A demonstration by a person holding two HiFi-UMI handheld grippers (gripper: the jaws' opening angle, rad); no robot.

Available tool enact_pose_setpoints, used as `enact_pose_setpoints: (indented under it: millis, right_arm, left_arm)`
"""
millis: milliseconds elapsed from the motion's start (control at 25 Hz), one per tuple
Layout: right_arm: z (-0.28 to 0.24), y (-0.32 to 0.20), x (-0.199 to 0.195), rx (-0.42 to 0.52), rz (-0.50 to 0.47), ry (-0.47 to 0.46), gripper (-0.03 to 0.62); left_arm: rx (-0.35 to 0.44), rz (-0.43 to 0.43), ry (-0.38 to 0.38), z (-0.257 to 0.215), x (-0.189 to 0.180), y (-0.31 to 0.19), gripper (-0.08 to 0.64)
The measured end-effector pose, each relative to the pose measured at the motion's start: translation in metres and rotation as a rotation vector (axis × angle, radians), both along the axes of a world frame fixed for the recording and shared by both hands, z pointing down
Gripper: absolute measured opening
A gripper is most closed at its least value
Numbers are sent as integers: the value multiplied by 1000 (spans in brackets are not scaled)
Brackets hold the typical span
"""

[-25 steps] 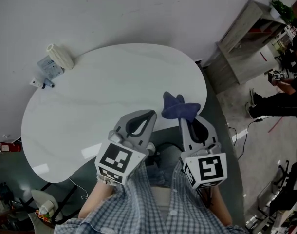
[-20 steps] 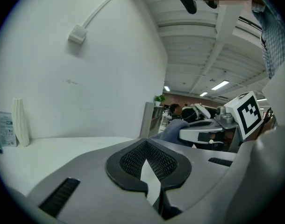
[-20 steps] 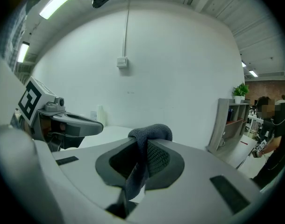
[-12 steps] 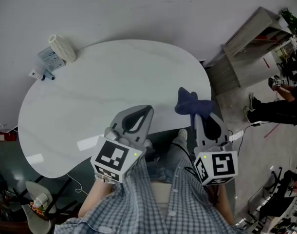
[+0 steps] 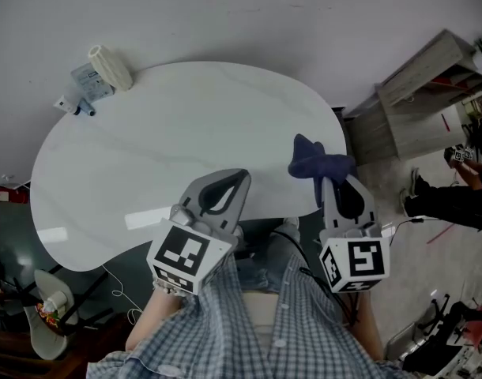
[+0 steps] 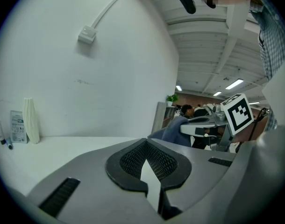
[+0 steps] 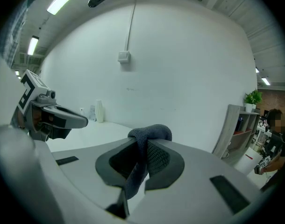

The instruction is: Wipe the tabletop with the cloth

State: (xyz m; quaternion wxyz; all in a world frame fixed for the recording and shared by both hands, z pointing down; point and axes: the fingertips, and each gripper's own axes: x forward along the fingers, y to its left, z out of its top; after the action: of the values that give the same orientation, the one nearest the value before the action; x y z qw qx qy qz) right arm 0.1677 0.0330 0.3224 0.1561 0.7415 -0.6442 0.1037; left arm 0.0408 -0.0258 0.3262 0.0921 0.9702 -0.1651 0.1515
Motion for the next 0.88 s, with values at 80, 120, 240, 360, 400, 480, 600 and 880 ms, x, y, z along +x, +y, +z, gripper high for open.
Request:
enact_pose_setpoints:
  millis: [80,120,240,360,400,480,600,880]
  right_arm:
    - [2,-2,9,-6,-17,-6,23]
    - [3,-2,14,-11,-25,-7,23]
    - [6,-2,30,-25,-48,-7,23]
    - [12,-2,50,-44,-63,-2,23]
    - [14,-2,57,-52,-66,3,23]
    - [19,-3,73,-67,-70,13,23]
    - [30,-5,95,-94,-76,34,23]
    - [55,-6,146,-157,-93,109,23]
  left_arm:
    - [1,-19,-2,-1,8,-1,6]
    - [2,-29,-1,-2,13,-1,6]
    - [-1,-57,-2,-3,26,0,6]
    - [-2,-85,-2,-3,39,0,6]
    - [-3,-94,-1,-3,44,1,6]
    - [-4,-115,0,-4,50,0,6]
    - [-3,-153,2,-6,55,-3,6]
    - [-14,-258,-6,-2,58,-2,6]
